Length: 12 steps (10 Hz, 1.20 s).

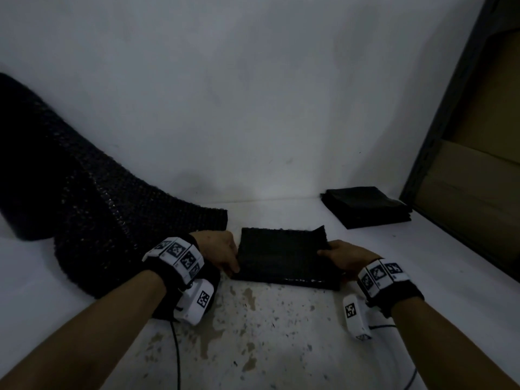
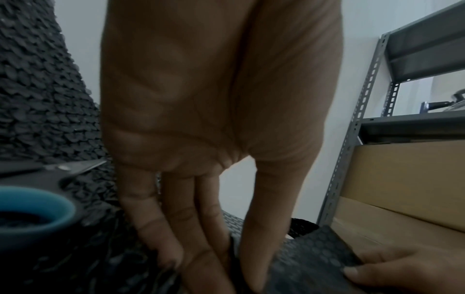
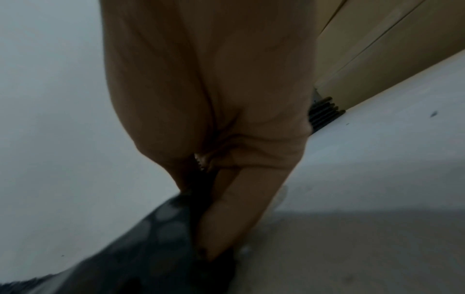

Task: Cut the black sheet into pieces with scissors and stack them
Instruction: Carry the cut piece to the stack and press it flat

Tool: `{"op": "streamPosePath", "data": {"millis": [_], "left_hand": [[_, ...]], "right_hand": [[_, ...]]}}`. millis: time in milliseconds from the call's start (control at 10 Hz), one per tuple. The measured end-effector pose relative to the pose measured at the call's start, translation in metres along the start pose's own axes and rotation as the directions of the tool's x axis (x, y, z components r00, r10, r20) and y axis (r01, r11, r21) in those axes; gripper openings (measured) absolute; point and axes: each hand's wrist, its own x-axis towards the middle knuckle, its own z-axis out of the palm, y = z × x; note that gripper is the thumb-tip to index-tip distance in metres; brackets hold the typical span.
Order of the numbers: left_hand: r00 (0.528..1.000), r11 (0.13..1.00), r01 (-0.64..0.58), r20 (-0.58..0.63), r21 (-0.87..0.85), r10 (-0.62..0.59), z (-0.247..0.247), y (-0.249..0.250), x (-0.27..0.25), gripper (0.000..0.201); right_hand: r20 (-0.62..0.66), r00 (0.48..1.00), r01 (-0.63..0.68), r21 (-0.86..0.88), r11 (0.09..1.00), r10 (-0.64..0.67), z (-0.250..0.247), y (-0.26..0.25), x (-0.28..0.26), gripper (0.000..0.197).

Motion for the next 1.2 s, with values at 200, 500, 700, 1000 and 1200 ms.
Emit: {"op": "streamPosePath", "data": {"millis": [200,500,700,1000,1200], "left_hand": [[0.998,0.998,0.012,-0.061,0.056,-0.009,0.004,0.009,0.001,0.009],[1.0,0.999,0.02,0.019,-0.044,-0.019,0.009,0.004,0.006,0.031],[1.0,1.0,0.018,0.017,-0.022,-0.017,0.01,0.007,0.004,0.025],[0.994,0.996,0.038,-0.102,0.084,-0.03,0.014,0.016,-0.009,0.019],[0.998,0.993,0.051,-0.043,0.11,-0.046,0.013,0.018,-0.008,0.029]], "right_hand": [[0.023,0.997,-0.073,0.067,0.995,0.072,-0.001,0.002,0.003,0.038],[-0.043,0.999,-0.007,-0.016,1.0,0.006,-0.002,0.004,0.001,0.018],[-0.159,0.98,0.096,-0.144,0.985,-0.118,0.002,0.002,0.012,0.029],[-0.171,0.977,0.09,-0.195,0.977,-0.124,0.004,0.003,0.022,0.036],[-0.167,0.986,-0.01,-0.191,0.981,-0.022,0.007,0.003,0.029,0.034]]}}
